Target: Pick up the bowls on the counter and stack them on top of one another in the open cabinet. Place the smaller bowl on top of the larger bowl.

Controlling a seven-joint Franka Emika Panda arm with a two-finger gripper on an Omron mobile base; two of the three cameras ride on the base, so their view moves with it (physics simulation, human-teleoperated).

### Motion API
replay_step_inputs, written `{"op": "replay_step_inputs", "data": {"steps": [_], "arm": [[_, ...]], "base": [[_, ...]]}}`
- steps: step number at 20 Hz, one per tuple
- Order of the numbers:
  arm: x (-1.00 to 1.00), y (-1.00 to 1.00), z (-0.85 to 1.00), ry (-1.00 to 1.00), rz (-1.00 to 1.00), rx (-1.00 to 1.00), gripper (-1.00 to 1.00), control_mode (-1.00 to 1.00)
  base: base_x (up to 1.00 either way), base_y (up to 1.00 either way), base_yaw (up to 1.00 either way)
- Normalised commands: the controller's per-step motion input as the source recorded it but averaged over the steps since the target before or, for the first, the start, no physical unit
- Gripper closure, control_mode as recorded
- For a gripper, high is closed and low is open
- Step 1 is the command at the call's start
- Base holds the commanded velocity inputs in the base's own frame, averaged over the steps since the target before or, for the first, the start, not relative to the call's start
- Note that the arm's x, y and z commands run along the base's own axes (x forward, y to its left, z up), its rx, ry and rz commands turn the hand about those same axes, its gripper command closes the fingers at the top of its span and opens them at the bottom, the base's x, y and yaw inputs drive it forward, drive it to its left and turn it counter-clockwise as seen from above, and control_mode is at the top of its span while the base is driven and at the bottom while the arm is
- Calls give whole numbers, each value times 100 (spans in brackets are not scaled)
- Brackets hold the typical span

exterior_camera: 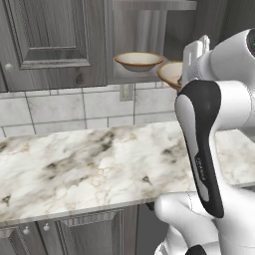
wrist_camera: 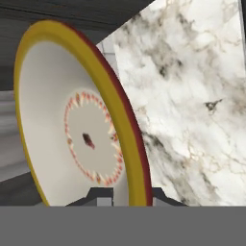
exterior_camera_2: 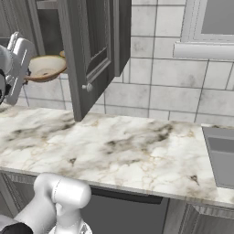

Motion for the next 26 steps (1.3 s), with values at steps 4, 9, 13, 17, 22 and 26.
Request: {"op": "replay_step_inputs", "data": {"steps": [4,9,13,17,22,26], "arm": [[31,0,15,-1,5,3,100,-100],[26,0,18,-1,5,0,100,-100],[23,5,19,-1,2,-5,100,-100],[26,11,13,0,0,-5,100,-100],[25,4,-3,0,0,1,100,-100],[23,0,-8,0,0,3,100,-100]], "base": [[0,0,0],[0,0,0],[0,0,0],[0,0,0],[0,0,0],[0,0,0]]}}
